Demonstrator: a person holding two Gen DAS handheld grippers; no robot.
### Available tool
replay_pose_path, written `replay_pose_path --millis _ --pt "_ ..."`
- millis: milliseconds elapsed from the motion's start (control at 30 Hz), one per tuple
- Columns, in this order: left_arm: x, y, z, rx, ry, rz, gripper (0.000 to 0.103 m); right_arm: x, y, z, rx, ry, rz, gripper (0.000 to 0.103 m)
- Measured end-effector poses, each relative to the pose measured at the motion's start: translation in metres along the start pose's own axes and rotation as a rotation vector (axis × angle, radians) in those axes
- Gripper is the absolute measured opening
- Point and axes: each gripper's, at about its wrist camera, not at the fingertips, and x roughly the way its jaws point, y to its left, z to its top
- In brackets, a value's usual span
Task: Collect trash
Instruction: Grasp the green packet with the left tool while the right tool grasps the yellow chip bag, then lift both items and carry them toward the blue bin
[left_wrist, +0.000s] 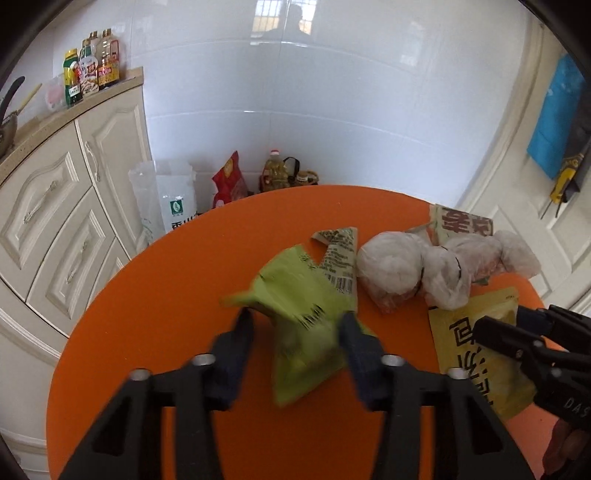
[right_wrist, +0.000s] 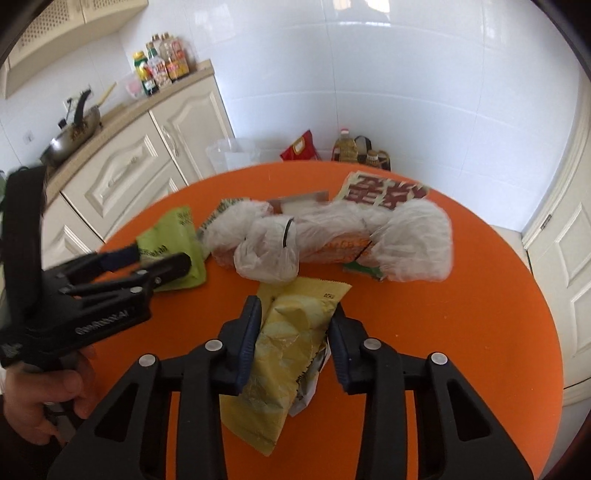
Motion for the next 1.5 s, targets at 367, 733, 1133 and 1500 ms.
replay_pose_path --millis 367,733,1133,1500 --pt "-0.003 0.008 -0.010 -0.002 -0.017 -0.042 0.021 -0.034 -0.003 -0.041 0.022 0.027 0.012 0.034" --pt "-0.030 0.008 -0.047 -0.001 -0.011 -0.063 0.020 -0.037 0.005 -0.078 -0.013 0.058 -0.018 0.041" --pt "-0.057 -0.005 -0.055 0.053 -0.050 -0.113 0.019 -0.092 -0.004 -0.095 0.045 -0.043 0.030 0.033" --pt "-0.091 -0.045 -0.043 0.152 -0.133 -0.209 0.018 -0.187 -0.049 -0.117 0.130 -0.189 -0.057 0.033"
